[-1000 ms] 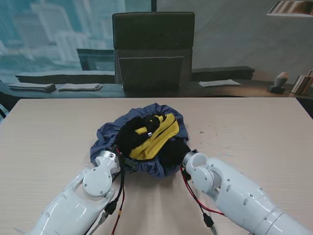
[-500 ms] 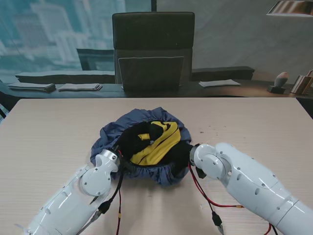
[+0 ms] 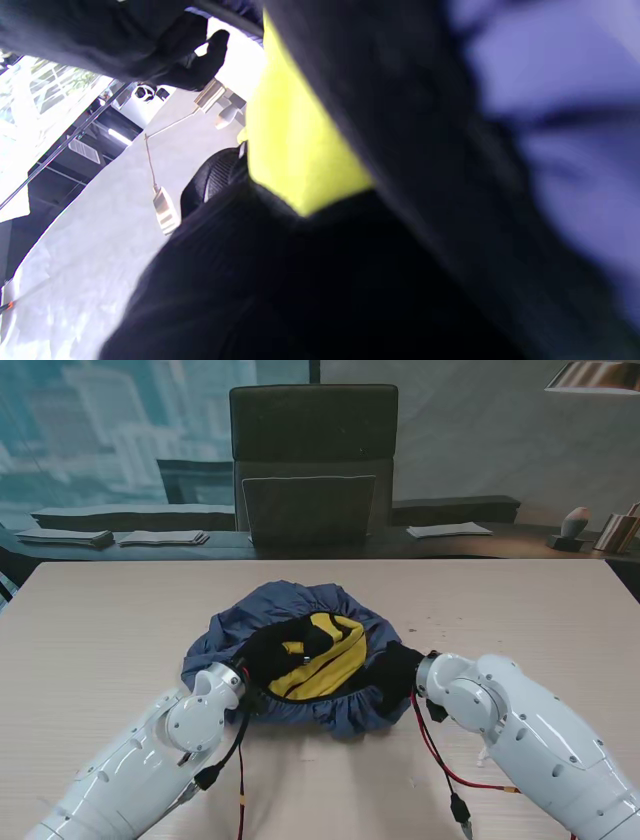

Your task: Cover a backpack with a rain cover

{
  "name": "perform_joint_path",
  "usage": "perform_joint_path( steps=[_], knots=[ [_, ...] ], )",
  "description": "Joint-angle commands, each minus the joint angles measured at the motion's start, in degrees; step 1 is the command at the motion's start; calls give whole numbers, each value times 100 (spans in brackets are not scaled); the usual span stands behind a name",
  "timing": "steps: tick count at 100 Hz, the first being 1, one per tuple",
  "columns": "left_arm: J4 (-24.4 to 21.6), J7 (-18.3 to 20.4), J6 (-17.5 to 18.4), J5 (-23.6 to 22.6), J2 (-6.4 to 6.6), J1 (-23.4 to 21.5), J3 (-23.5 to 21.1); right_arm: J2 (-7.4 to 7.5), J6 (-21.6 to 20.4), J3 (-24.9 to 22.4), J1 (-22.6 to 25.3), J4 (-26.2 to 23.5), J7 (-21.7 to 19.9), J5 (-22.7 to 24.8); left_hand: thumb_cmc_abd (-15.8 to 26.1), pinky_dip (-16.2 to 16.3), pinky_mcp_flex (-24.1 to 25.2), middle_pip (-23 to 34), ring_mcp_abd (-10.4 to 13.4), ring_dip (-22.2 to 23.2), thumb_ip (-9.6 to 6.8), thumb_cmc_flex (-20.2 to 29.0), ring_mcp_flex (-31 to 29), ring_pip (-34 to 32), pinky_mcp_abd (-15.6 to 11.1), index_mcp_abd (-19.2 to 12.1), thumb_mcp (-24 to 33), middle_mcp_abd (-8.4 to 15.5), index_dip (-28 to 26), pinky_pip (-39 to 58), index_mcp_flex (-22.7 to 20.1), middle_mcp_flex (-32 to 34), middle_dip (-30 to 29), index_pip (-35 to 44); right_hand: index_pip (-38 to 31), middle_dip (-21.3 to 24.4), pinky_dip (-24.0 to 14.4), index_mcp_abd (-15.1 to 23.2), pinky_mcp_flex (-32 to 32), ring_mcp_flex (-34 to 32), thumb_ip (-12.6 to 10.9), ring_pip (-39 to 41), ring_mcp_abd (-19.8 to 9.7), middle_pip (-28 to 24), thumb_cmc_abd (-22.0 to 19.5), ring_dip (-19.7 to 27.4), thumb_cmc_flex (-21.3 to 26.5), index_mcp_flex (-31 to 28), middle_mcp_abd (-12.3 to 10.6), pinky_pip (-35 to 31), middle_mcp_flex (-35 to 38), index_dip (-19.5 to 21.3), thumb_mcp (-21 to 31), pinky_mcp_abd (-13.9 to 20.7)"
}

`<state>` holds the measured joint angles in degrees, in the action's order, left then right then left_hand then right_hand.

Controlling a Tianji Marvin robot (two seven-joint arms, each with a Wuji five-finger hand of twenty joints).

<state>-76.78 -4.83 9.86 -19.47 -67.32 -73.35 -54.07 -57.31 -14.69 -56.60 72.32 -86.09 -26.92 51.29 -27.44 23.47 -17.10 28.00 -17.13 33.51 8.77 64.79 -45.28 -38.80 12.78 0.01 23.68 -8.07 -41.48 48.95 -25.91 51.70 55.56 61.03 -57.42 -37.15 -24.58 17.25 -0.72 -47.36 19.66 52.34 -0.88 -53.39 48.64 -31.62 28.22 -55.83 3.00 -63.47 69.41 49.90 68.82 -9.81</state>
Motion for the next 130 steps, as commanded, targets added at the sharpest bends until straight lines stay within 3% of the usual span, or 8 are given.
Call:
perform_joint_path(
  steps=[1,27,77,85,92,103,116,130],
  knots=[
    [204,187,-26,37,6,91,72,115,-86,-131,147,-213,-252,154,727,67,84,169,32,-33,-394,672,-48,-80,-265,-402,311,328,-300,122,-343,256,75,532,-244,-140,75,-67,158,-85,-71,240,-201,-84,-25,-141,167,-432,502,-59,123,-58,304,-79],
    [687,809,16,229,63,500,534,71,-684,-920,608,-567,580,1340,670,106,121,83,60,-81,-401,593,-59,-50,-356,-458,372,339,-191,180,-454,316,3,421,-239,-128,49,-130,47,-171,12,211,-181,79,132,-134,100,-489,449,-75,250,-61,511,-159],
    [1044,1877,-108,750,171,965,1107,-50,-558,-165,64,134,4784,2602,338,158,137,-486,144,-471,-322,109,-161,341,-567,-569,912,364,364,284,-736,592,-473,106,-185,-94,79,141,-228,-428,189,20,-212,197,391,72,-132,-562,232,-518,422,25,818,-322],
    [1118,1980,-83,767,181,1041,1201,-85,-582,-20,17,160,5011,2527,54,143,275,-856,211,-693,-300,-623,83,616,-638,-594,1225,330,882,225,-513,389,-690,6,-173,-88,77,209,-273,-444,198,1,-239,213,331,103,-169,-528,169,-562,403,54,810,-310],
    [1046,2127,-78,725,244,1040,1193,-107,-661,67,20,138,5005,2425,-188,137,681,137,144,-824,-377,-1763,758,853,-502,-379,1364,240,1327,77,-173,-956,-2330,-624,-151,-76,79,263,-284,-435,203,-30,-260,229,294,132,-201,-507,133,-577,397,65,767,-302],
    [531,2314,-126,185,459,830,898,-65,-709,139,15,132,4880,2520,-51,91,1211,-305,105,-768,-640,-3120,1996,1041,-175,-98,992,153,1553,-120,452,-2452,-2943,-1831,-104,-49,79,377,-346,-521,232,-94,-311,253,315,191,-299,-515,32,-611,462,98,744,-326],
    [-124,2233,-161,-239,563,322,202,-82,-690,79,138,177,4762,2388,19,91,1407,-437,112,-730,-667,-3193,2612,1137,-88,-154,163,138,1674,-126,806,-3105,-3019,-2115,-117,-60,95,307,-325,-516,228,-99,-262,235,324,195,-266,-510,98,-587,457,105,737,-325],
    [-844,1775,-146,-1006,589,-268,-566,-71,-677,-46,291,203,4849,2412,150,244,1288,-326,170,-638,-747,-2966,2540,978,-73,-235,390,112,1512,197,620,-3029,-2954,-1871,-126,-62,103,298,-324,-532,234,-98,-245,220,351,196,-270,-512,106,-580,459,94,737,-349]
  ],
)
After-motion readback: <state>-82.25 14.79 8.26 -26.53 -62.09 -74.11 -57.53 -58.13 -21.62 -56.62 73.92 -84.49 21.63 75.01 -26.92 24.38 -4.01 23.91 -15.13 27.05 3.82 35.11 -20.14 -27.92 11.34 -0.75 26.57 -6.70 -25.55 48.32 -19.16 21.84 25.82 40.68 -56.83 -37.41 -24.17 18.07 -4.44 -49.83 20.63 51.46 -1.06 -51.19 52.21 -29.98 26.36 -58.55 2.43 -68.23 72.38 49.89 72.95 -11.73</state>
